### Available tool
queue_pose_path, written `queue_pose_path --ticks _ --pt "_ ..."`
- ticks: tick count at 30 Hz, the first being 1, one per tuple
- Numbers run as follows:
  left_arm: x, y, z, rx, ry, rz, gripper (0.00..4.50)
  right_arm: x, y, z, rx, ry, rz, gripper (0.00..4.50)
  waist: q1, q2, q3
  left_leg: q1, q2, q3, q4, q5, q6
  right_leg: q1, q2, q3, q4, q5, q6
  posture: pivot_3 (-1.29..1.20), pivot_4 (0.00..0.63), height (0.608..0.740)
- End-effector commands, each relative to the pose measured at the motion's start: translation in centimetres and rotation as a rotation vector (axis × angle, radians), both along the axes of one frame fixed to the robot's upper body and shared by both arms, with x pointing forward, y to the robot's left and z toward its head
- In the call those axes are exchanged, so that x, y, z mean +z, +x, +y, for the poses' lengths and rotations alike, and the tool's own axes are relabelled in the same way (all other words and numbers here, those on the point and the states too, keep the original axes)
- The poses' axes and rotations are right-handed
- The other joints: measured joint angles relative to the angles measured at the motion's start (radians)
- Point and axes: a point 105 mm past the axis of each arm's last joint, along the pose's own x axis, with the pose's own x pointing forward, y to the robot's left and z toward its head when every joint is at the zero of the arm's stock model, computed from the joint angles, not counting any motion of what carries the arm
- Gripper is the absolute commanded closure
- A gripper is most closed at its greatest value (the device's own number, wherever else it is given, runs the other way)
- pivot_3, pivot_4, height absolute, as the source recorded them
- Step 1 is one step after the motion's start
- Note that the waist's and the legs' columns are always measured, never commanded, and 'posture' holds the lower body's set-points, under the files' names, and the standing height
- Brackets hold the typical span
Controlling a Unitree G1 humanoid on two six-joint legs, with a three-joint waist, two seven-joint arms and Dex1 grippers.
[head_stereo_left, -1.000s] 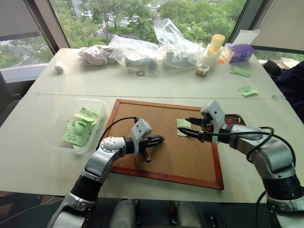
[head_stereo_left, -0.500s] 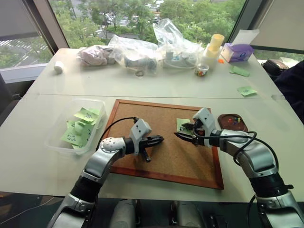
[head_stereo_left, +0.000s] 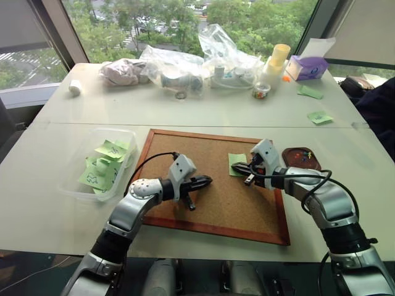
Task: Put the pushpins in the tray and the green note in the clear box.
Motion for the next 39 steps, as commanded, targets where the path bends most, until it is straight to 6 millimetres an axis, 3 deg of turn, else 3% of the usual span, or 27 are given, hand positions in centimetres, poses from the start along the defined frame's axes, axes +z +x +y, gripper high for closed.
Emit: queue_pose_path --ticks 1,4,10,17,21,23,24,25,27,31,34,39 --pt "-2.2 -0.4 1.0 0.027 0.043 0.081 4.50 4.5 0.1 0.3 0.020 0.028 -0.150 4.45 0.000 0.000 0.000 0.000 0.000 0.000 0.000 0.000 0.000 0.000 0.000 0.000 0.000 0.000 0.000 0.00 0.150 0.740" --pt "-2.2 -0.4 1.0 0.026 0.044 0.085 4.50 5.9 -0.4 0.7 0.045 0.030 -0.183 4.45 0.000 0.000 0.000 0.000 0.000 0.000 0.000 0.000 0.000 -0.001 0.000 0.000 0.000 0.000 0.000 0.00 0.150 0.740" --pt "-1.4 -0.2 1.7 0.000 0.059 0.076 4.50 6.5 -1.4 1.6 0.092 0.016 -0.192 4.45 -0.002 0.000 0.000 -0.001 0.000 0.000 0.000 0.000 0.000 -0.001 0.000 0.000 0.000 0.000 0.000 0.00 0.150 0.740" --pt "5.3 0.1 2.4 -0.133 -0.052 0.058 4.50 7.0 -2.0 1.9 0.111 0.010 -0.201 4.45 -0.017 -0.001 0.002 -0.006 0.000 -0.001 0.000 0.004 -0.007 -0.007 0.001 0.000 0.001 0.000 0.000 0.00 0.150 0.740" --pt "8.3 0.6 2.7 -0.181 -0.133 0.091 3.09 7.0 -2.0 2.0 0.111 0.009 -0.206 4.50 -0.011 -0.004 0.004 -0.007 -0.001 -0.001 0.000 0.004 -0.007 -0.006 0.001 0.000 0.000 0.000 0.000 0.00 0.150 0.740" --pt "9.5 0.8 2.8 -0.199 -0.163 0.106 1.93 7.1 -2.1 2.0 0.112 0.005 -0.215 4.50 -0.013 -0.005 0.004 -0.008 -0.001 -0.001 0.000 0.004 -0.007 -0.006 0.001 0.000 0.000 0.000 0.000 0.00 0.150 0.740" --pt "10.1 0.9 2.8 -0.207 -0.187 0.116 1.62 7.2 -2.2 2.0 0.113 0.004 -0.220 4.50 -0.014 -0.006 0.005 -0.008 -0.002 -0.001 0.000 0.004 -0.007 -0.006 0.001 0.000 0.000 0.000 0.000 0.00 0.150 0.740" --pt "10.9 1.3 2.8 -0.203 -0.228 0.125 0.92 7.4 -2.3 2.1 0.115 0.003 -0.228 4.50 -0.014 -0.006 0.005 -0.008 -0.002 -0.001 0.000 0.004 -0.007 -0.006 0.001 0.000 0.000 0.000 0.000 0.00 0.150 0.740" --pt "12.0 1.8 2.7 -0.196 -0.294 0.142 0.09 7.7 -2.4 2.2 0.118 0.003 -0.239 4.50 -0.014 -0.006 0.005 -0.008 -0.002 -0.001 0.000 0.004 -0.007 -0.006 0.001 0.000 0.000 0.000 0.000 0.00 0.150 0.740" --pt "14.6 3.9 2.5 -0.131 -0.602 0.274 0.09 8.7 -2.9 2.7 0.139 0.018 -0.265 4.50 -0.012 -0.007 0.006 -0.007 -0.002 -0.001 0.000 0.005 -0.008 -0.006 0.002 0.000 0.000 0.000 0.001 0.00 0.150 0.740" --pt "13.8 5.4 1.2 -0.052 -0.749 0.451 0.09 9.4 -3.3 3.0 0.162 0.014 -0.288 4.50 -0.012 -0.010 0.007 -0.007 -0.002 -0.002 0.001 0.005 -0.008 -0.005 0.001 0.000 0.000 0.000 0.001 0.00 0.150 0.740" --pt "11.9 5.0 -0.9 -0.029 -0.757 0.622 0.09 9.9 -3.7 3.3 0.182 0.007 -0.304 4.50 -0.013 -0.016 0.011 -0.007 -0.003 -0.002 0.001 0.005 -0.009 -0.005 0.002 0.000 0.000 0.000 0.001 0.00 0.150 0.740"
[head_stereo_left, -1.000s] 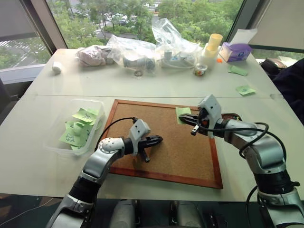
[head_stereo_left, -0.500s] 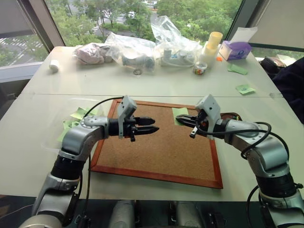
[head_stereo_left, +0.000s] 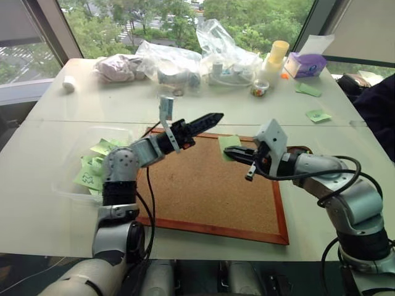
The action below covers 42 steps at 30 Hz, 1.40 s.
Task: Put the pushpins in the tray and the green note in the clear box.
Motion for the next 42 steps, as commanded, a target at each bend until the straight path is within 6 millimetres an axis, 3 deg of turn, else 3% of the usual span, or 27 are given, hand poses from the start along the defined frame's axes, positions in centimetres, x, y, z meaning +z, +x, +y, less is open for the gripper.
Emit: queue_pose_path --ticks 1,11,12,13,19,21,28,34,36,39,42 --pt "-0.4 -0.2 -0.3 -0.005 0.008 0.059 0.09 1.8 -0.5 0.2 0.021 0.000 -0.072 4.50 0.000 -0.002 0.001 0.000 0.000 0.000 0.000 0.000 0.000 0.000 0.000 0.000 0.000 0.000 0.000 0.00 0.150 0.740" --pt "-2.7 -1.5 -1.3 -0.055 0.074 0.139 0.09 2.0 -0.6 0.0 0.018 -0.013 -0.079 4.50 0.003 -0.002 0.001 0.000 0.000 0.000 0.000 0.001 -0.001 0.000 0.000 0.000 0.000 0.000 0.000 0.00 0.150 0.740" --pt "-2.9 -1.6 -1.4 -0.061 0.081 0.146 0.63 2.0 -0.5 0.0 0.018 -0.014 -0.079 4.50 0.003 -0.002 0.001 0.000 0.000 0.000 0.000 0.001 -0.001 0.000 0.000 0.000 0.000 0.000 0.000 0.00 0.150 0.740" --pt "-3.0 -1.7 -1.4 -0.062 0.082 0.152 0.85 2.0 -0.5 0.0 0.018 -0.015 -0.079 4.50 0.002 -0.002 0.001 0.000 0.000 0.000 0.000 0.001 -0.001 0.000 0.000 0.000 0.000 0.000 0.000 0.00 0.150 0.740" --pt "-3.2 -1.9 -1.6 -0.069 0.076 0.164 3.84 2.0 -0.5 0.1 0.019 -0.016 -0.075 4.50 0.001 -0.002 0.001 0.000 0.000 0.000 0.000 0.001 -0.002 0.000 0.000 0.000 0.000 0.000 0.000 0.00 0.150 0.740" --pt "-3.1 -1.9 -1.6 -0.067 0.076 0.162 4.48 2.0 -0.5 0.0 0.018 -0.017 -0.075 4.50 0.001 -0.002 0.001 0.000 0.000 0.000 0.000 0.001 -0.002 0.000 0.000 0.000 0.000 0.000 0.000 0.00 0.150 0.740" --pt "-3.4 -1.0 -0.7 0.008 0.131 0.112 4.48 2.8 -0.8 -0.7 -0.008 -0.010 -0.094 4.50 0.002 -0.002 0.001 0.000 0.000 0.000 0.000 0.001 -0.002 0.000 0.000 0.000 0.000 0.000 0.000 0.00 0.150 0.740" --pt "-4.5 -0.1 0.2 0.086 0.175 0.097 4.48 5.4 -0.9 -3.6 -0.119 0.144 -0.104 4.50 0.005 -0.002 0.001 0.000 0.000 0.000 0.000 0.001 -0.002 0.000 0.000 0.000 0.000 0.000 0.000 0.00 0.150 0.740" --pt "-4.5 -0.1 0.2 0.098 0.178 0.082 4.48 5.9 -0.8 -5.4 -0.187 0.174 -0.107 4.50 0.008 -0.002 0.001 0.000 0.000 0.000 0.000 0.001 -0.002 0.000 0.000 0.000 0.000 0.000 0.000 0.00 0.150 0.740" --pt "-3.9 -0.4 0.4 0.105 0.202 -0.010 4.48 6.5 -0.5 -10.1 -0.370 0.237 -0.118 4.50 0.020 -0.002 0.001 0.000 0.000 0.000 0.000 0.001 -0.002 0.000 0.000 0.000 0.000 0.000 0.000 0.00 0.150 0.740" --pt "-3.5 -1.1 0.3 0.091 0.234 -0.100 4.48 5.8 -0.7 -14.2 -0.531 0.267 -0.087 4.50 0.025 -0.002 0.001 0.000 -0.001 0.001 0.000 0.001 -0.002 0.000 0.000 0.000 0.000 0.000 0.000 0.00 0.150 0.740"
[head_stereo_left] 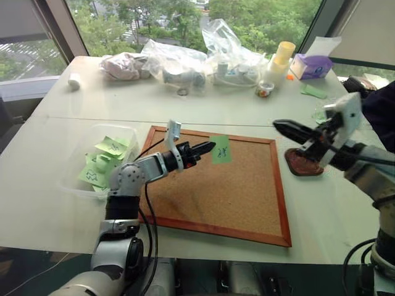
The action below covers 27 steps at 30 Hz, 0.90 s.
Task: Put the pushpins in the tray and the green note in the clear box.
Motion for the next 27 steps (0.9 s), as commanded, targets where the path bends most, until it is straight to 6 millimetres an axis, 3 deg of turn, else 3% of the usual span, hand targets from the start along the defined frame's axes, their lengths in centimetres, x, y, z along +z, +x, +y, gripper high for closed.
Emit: queue_pose_path --ticks 1,5,12,18,27 --pt "1.6 -0.8 -0.4 -0.040 0.030 -0.151 4.48 0.2 -0.7 -4.4 -0.160 0.029 0.000 4.50 0.000 0.000 0.000 0.000 0.000 0.000 0.000 0.000 0.000 0.000 0.000 0.000 0.000 0.000 0.000 0.00 0.150 0.740" --pt "1.6 -1.2 -0.5 -0.049 0.112 -0.272 4.48 -3.9 -1.6 -7.9 -0.277 0.001 0.120 4.50 -0.002 0.000 0.000 0.000 0.000 0.000 0.000 0.000 0.000 0.000 0.000 0.000 0.000 0.000 0.000 0.00 0.150 0.740" --pt "1.3 -1.2 -0.4 -0.038 0.140 -0.340 4.48 -7.5 -0.7 -9.7 -0.367 0.036 0.169 4.50 -0.009 0.001 -0.001 0.002 0.001 0.000 0.000 0.000 0.000 0.000 0.001 0.000 0.001 0.000 0.000 0.00 0.150 0.740" --pt "1.4 -1.2 -0.2 -0.014 0.144 -0.350 4.48 -9.6 0.2 -9.9 -0.385 0.038 0.199 4.50 -0.002 0.001 -0.001 0.001 0.001 0.000 0.000 0.000 0.000 0.000 0.001 0.000 0.001 0.000 0.000 0.00 0.150 0.740" --pt "1.5 -1.5 0.2 -0.001 0.141 -0.352 4.48 -10.8 1.1 -10.7 -0.406 0.084 0.224 4.50 -0.004 0.001 0.000 0.002 0.001 0.000 0.000 0.000 0.000 0.001 0.001 0.000 0.001 0.000 0.000 0.00 0.150 0.740"
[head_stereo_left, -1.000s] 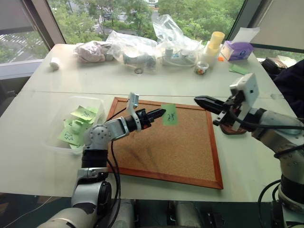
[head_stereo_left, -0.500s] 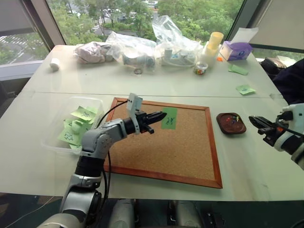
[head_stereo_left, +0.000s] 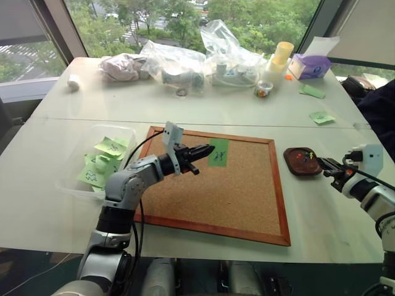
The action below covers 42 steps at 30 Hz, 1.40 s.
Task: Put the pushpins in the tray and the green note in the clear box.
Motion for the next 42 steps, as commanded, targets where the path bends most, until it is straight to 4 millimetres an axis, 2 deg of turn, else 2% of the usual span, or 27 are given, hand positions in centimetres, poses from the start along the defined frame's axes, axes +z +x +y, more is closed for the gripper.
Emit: queue_pose_path --ticks 1,4,8,11,17,18,20,24,25,26,29,34,38,40,42 --pt "1.2 -0.2 0.2 0.007 -0.017 -0.047 4.48 -0.2 0.3 -0.3 -0.019 0.030 -0.019 4.50 0.000 0.000 0.000 0.000 0.000 0.000 0.000 0.000 0.000 0.000 0.000 0.000 0.000 0.000 0.000 0.00 0.150 0.740" --pt "1.1 -0.4 0.3 0.014 -0.025 -0.038 4.48 -3.3 0.3 0.3 -0.021 0.075 0.050 4.50 0.000 0.000 0.000 0.000 0.000 0.001 0.000 0.000 0.000 0.000 0.000 0.000 0.000 0.000 0.000 0.00 0.150 0.740" --pt "1.0 -0.3 0.5 0.026 -0.023 -0.034 4.48 -4.7 0.1 0.1 -0.031 0.053 0.079 4.50 -0.001 0.000 0.000 0.001 0.000 0.001 0.000 0.000 0.000 0.002 0.000 0.000 0.000 0.000 0.000 0.00 0.150 0.740" --pt "1.0 0.0 0.8 0.047 -0.023 -0.030 4.48 -3.2 0.4 0.0 -0.041 0.075 0.027 4.50 -0.001 0.000 0.000 0.003 0.000 0.001 0.000 0.000 0.000 0.003 0.000 0.000 0.000 0.000 0.000 0.00 0.150 0.740" --pt "1.0 0.0 0.7 0.050 -0.025 -0.032 4.48 -2.0 0.7 0.1 -0.029 0.078 -0.004 4.50 -0.001 0.000 0.000 0.003 0.001 0.000 0.000 0.000 0.000 0.003 0.000 0.000 0.000 0.000 0.000 0.00 0.150 0.740" --pt "1.0 0.1 0.6 0.051 -0.027 -0.031 4.50 -1.7 0.8 0.1 -0.032 0.084 -0.012 3.92 -0.001 0.000 0.000 0.003 0.001 0.000 0.000 0.000 0.000 0.003 0.000 0.000 0.000 0.000 0.000 0.00 0.150 0.740" --pt "0.9 0.1 0.4 0.049 -0.028 -0.031 4.50 -1.1 0.8 -0.2 -0.048 0.091 -0.032 3.22 -0.001 0.000 0.000 0.002 0.001 0.000 0.000 0.000 0.000 0.003 0.000 0.000 0.000 0.000 0.000 0.00 0.150 0.740" --pt "0.8 -0.1 0.1 0.040 -0.025 -0.033 4.50 -0.2 0.5 0.1 -0.022 0.077 -0.050 1.11 0.001 0.001 0.000 0.002 0.000 0.001 0.000 0.000 0.000 0.002 0.000 0.000 0.000 0.000 0.000 0.00 0.150 0.740" --pt "0.8 -0.1 0.1 0.039 -0.025 -0.034 4.50 0.2 0.4 0.4 -0.008 0.076 -0.058 0.46 0.000 0.001 0.000 0.002 0.000 0.001 0.000 0.000 0.000 0.002 0.000 0.000 0.000 0.000 0.000 0.00 0.150 0.740" --pt "0.8 -0.1 0.1 0.039 -0.026 -0.034 4.50 0.5 0.3 0.5 -0.001 0.076 -0.064 0.04 0.000 0.001 0.000 0.002 0.000 0.000 0.000 0.000 0.000 0.002 0.000 0.000 0.000 0.000 0.000 0.00 0.150 0.740" --pt "1.0 0.1 0.2 0.043 -0.029 -0.036 4.50 1.8 0.1 1.0 0.029 0.065 -0.085 0.04 0.000 0.001 0.000 0.002 0.000 0.000 0.000 0.000 0.000 0.002 0.000 0.000 0.000 0.000 0.000 0.00 0.150 0.740" --pt "1.3 0.5 0.4 0.055 -0.032 -0.045 4.50 4.7 -0.7 3.4 0.172 0.019 -0.113 0.04 0.001 0.001 0.000 0.002 0.000 0.000 0.000 0.000 0.000 0.002 0.000 0.000 0.000 0.000 0.000 0.00 0.150 0.740" --pt "2.1 1.2 1.3 0.093 -0.012 -0.085 4.50 7.0 -1.3 7.2 0.353 0.025 -0.128 0.04 0.000 0.001 0.000 0.001 0.000 -0.001 0.000 0.000 0.000 0.002 0.000 0.000 0.000 0.000 0.000 0.00 0.150 0.740" --pt "3.2 1.4 1.7 0.115 0.007 -0.130 4.50 7.7 -1.5 9.1 0.439 0.039 -0.139 0.04 -0.001 0.001 0.000 0.001 0.001 -0.001 0.000 0.000 0.000 0.001 0.000 0.000 0.000 0.000 0.000 0.00 0.150 0.740" --pt "6.1 1.3 2.3 0.126 -0.030 -0.192 4.50 8.0 -1.7 11.4 0.536 0.038 -0.137 0.04 -0.001 0.000 0.000 0.001 0.001 -0.001 0.000 0.000 0.000 0.001 0.001 0.000 0.000 0.000 0.000 0.00 0.150 0.740"
